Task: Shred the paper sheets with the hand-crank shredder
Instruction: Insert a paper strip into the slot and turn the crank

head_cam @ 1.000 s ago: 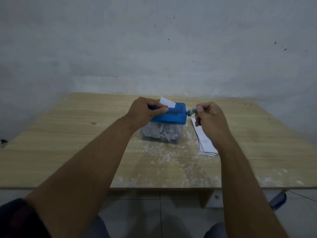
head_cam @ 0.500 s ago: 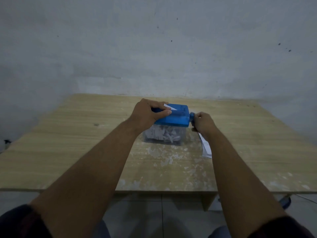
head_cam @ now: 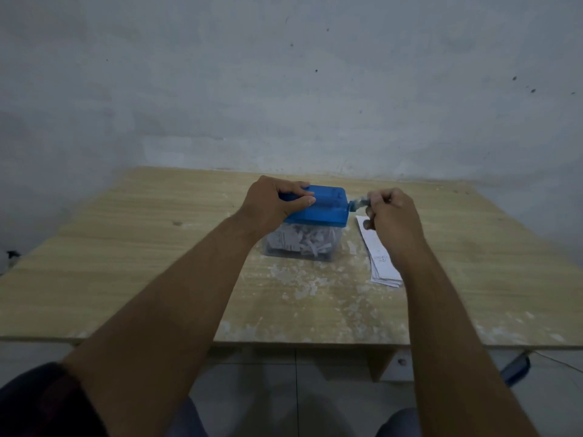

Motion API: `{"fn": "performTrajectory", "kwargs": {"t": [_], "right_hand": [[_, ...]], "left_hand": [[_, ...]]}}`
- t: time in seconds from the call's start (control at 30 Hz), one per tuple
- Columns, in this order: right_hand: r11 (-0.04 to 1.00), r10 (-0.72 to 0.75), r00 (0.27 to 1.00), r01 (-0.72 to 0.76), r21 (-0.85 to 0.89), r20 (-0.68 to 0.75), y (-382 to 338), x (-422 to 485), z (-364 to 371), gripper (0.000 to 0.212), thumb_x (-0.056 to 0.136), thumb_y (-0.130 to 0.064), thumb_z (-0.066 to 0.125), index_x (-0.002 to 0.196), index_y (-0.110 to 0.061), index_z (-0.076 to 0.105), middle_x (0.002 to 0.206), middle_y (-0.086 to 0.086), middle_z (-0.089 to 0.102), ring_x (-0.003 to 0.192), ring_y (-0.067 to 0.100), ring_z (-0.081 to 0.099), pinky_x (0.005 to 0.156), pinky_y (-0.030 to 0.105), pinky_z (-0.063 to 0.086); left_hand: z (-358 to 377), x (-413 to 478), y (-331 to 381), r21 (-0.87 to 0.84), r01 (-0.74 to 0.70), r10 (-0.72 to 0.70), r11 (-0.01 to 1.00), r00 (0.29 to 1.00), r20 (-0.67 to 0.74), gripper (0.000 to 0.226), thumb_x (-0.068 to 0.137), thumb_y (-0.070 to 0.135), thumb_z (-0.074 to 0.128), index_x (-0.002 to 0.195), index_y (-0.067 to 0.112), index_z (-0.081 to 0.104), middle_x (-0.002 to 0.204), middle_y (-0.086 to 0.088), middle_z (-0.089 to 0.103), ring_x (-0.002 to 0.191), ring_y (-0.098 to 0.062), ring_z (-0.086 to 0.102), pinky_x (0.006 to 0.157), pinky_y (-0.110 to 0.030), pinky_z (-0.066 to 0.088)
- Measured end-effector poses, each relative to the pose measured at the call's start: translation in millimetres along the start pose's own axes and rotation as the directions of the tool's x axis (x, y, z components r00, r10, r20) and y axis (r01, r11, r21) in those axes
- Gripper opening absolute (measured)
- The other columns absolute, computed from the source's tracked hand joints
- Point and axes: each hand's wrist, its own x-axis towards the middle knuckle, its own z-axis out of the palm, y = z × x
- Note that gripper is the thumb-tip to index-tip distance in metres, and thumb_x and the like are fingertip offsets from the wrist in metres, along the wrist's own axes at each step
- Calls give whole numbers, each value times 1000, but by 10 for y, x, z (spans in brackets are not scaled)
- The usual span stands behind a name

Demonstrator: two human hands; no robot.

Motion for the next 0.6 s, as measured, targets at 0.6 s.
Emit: {"fn": "performTrajectory", "kwargs": {"t": [0.6], "right_hand": [[947,256,963,-232,-222,87,820,527,329,28,108,-18,48,90,-4,66,80,18,65,63,27,60,67,45,58]], "left_hand": [[63,-24,-18,15,-56,57,998,997,-52,18,90,26,86,108,22,86,119,7,77,109,5,69,88,-16,58]]}}
